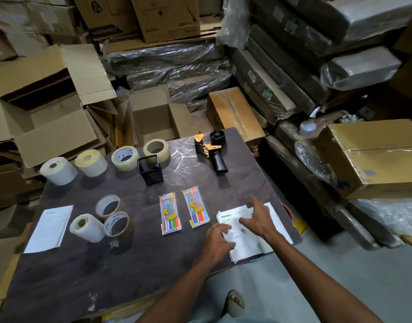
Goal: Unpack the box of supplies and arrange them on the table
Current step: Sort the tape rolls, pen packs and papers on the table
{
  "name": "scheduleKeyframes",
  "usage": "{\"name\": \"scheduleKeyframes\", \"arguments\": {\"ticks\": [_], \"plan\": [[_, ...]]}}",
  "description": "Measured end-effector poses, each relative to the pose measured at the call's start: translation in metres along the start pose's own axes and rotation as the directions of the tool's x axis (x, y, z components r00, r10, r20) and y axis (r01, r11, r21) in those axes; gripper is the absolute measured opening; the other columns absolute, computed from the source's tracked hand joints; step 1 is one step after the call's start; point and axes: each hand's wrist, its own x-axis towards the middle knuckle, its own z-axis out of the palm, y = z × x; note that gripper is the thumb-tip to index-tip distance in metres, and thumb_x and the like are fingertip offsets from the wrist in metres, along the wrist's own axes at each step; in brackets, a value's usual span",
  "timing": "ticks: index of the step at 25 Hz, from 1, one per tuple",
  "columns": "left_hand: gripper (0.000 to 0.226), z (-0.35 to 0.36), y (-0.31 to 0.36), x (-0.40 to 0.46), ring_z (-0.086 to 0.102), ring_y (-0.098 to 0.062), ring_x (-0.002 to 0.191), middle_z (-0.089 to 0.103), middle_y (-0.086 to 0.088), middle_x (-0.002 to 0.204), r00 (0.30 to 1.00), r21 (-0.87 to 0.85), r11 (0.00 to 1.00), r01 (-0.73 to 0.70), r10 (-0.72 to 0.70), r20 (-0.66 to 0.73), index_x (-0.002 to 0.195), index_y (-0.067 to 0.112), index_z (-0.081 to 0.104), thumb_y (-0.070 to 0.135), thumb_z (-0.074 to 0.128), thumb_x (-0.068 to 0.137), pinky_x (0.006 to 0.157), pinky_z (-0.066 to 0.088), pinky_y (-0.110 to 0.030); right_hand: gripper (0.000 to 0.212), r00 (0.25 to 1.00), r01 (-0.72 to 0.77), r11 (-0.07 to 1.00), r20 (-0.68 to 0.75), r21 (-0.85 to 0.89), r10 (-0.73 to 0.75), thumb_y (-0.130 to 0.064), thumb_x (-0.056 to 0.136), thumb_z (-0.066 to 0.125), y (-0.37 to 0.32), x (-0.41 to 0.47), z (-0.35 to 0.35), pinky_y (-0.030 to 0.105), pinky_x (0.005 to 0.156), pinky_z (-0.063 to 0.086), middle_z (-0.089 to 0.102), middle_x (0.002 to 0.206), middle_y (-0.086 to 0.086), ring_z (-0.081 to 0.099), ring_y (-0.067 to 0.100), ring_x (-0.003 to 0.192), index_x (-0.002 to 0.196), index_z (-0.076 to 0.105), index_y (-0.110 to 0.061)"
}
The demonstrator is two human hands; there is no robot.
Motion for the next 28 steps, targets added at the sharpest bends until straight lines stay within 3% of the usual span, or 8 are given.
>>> {"name": "scheduleKeyframes", "arguments": {"ticks": [4,9,17,24,28], "plan": [[0.042,0.007,-0.006,0.003,0.053,-0.005,0.066,0.061,0.002,0.100,1.000,0.085,0.996,0.003,-0.004,0.011,0.097,0.014,0.070,0.003,0.075,0.057,0.058,0.043,-0.011,0.105,0.989,0.077,0.993,0.137,-0.093,-0.064,-0.034,0.067,0.088,-0.009,0.018,-0.002,0.040,0.110,0.041,0.049,0.147,0.013,0.049,0.032,0.132,0.152,0.030,-0.013],[0.035,0.009,-0.011,0.003,0.052,0.001,0.055,0.064,0.002,0.096,0.997,0.095,0.993,-0.063,0.067,-0.034,0.089,0.012,0.074,0.008,0.074,0.055,0.055,0.044,-0.012,0.128,0.978,0.117,0.973,0.193,-0.199,-0.079,-0.044,0.052,0.095,-0.006,0.027,0.006,0.038,0.111,0.040,0.046,0.148,0.014,0.045,0.031,0.134,0.155,0.024,-0.017],[0.031,0.014,-0.019,0.005,0.062,-0.012,0.081,0.062,0.006,0.098,0.998,0.156,0.988,-0.012,0.021,-0.059,0.087,0.019,0.076,0.015,0.081,0.057,0.070,0.054,-0.023,0.125,0.970,0.132,0.952,0.236,-0.276,-0.066,-0.045,0.051,0.096,-0.017,0.039,0.005,0.039,0.110,0.042,0.046,0.147,0.014,0.046,0.031,0.134,0.152,0.031,-0.016],[0.029,0.014,-0.016,0.005,0.058,-0.006,0.076,0.058,0.010,0.094,0.996,0.183,0.982,-0.050,0.062,-0.061,0.084,0.016,0.075,0.007,0.082,0.058,0.067,0.044,-0.007,0.132,0.939,0.155,0.946,0.339,-0.285,-0.052,-0.042,0.045,0.099,-0.024,0.050,-0.003,0.040,0.111,0.043,0.040,0.148,0.014,0.048,0.033,0.133,0.154,0.028,-0.021],[0.027,0.013,-0.016,0.004,0.051,0.004,0.068,0.057,0.009,0.092,0.994,0.177,0.982,-0.070,0.084,-0.073,0.083,0.015,0.076,0.007,0.081,0.058,0.063,0.043,-0.008,0.129,0.936,0.144,0.948,0.351,-0.284,-0.037,-0.041,0.047,0.099,-0.025,0.054,-0.008,0.038,0.109,0.043,0.045,0.150,0.012,0.047,0.031,0.136,0.154,0.030,-0.019]]}}
